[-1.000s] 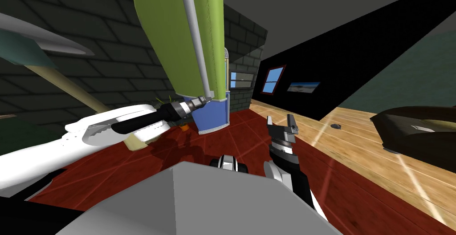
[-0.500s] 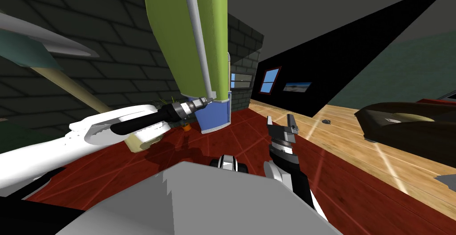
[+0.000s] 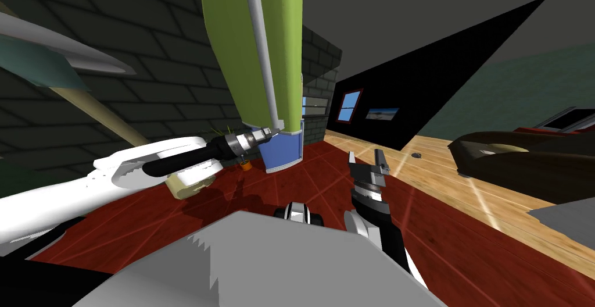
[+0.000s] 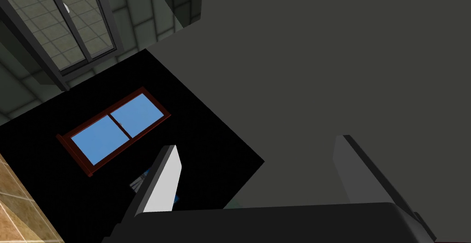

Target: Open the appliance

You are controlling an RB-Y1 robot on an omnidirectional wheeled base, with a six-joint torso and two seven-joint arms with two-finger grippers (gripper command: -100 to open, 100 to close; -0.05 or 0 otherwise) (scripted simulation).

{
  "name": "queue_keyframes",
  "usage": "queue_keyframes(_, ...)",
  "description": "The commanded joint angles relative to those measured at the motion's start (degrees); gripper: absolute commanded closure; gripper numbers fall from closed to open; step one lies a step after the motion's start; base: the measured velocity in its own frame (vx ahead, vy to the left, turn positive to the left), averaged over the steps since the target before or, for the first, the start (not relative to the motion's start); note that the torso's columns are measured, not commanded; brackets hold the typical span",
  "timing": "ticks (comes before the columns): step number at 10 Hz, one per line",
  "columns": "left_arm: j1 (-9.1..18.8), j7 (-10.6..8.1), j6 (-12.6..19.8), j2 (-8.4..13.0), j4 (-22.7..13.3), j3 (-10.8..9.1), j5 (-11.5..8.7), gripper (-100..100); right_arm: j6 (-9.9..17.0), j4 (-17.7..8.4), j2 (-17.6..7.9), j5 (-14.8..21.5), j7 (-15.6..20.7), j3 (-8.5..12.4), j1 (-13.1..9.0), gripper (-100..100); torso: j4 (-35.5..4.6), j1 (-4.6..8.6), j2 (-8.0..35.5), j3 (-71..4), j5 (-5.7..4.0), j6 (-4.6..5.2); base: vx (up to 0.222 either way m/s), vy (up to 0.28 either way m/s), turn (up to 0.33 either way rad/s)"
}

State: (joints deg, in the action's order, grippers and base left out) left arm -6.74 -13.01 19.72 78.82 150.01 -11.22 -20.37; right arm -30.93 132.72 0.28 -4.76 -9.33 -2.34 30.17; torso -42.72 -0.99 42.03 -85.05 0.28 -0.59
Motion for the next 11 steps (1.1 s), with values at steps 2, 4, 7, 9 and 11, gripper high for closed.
queue_keyframes(2, 0.0, -0.06, -1.0, 0.2, -0.2, -1.61, 0.0, 100, 0.0, 0.0, 0.0, 0.0, 0.0, 0.0, 0.0, 0, 0.0, -0.15, 0.2, 0.2, 0.01, 0.17, -0.100, 0.127, -0.065)
queue_keyframes(4, 2.0, -2.68, 0.2, 4.3, -0.1, -3.01, -3.2, -100, 0.0, 0.0, 0.0, 0.0, 0.0, 0.0, 0.0, 0, 0.2, 0.25, 0.2, 0.3, -0.03, 0.27, -0.020, 0.004, -0.009)
queue_keyframes(7, 3.8, -5.25, 1.4, 8.0, -0.1, -5.83, -6.1, -100, 0.0, 0.0, 0.0, 0.0, 0.0, 0.0, 0.0, 0, 0.5, 1.18, 0.1, 0.4, -0.36, 0.60, 0.026, -0.021, 0.004)
queue_keyframes(9, 5.0, -6.97, 2.2, 10.5, -0.1, -7.72, -8.1, -100, 0.0, 0.0, 0.0, 0.0, 0.0, 0.0, 0.0, 0, 0.4, 0.97, 0.3, 0.5, -0.28, 0.59, 0.012, -0.013, 0.002)
queue_keyframes(11, 6.2, -8.69, 3.0, 13.0, -0.2, -9.60, -10.0, -100, 0.0, 0.0, 0.0, 0.0, 0.0, 0.0, 0.0, 0, 0.2, 1.13, 0.5, 0.6, -0.41, 0.64, 0.006, -0.004, -0.001)
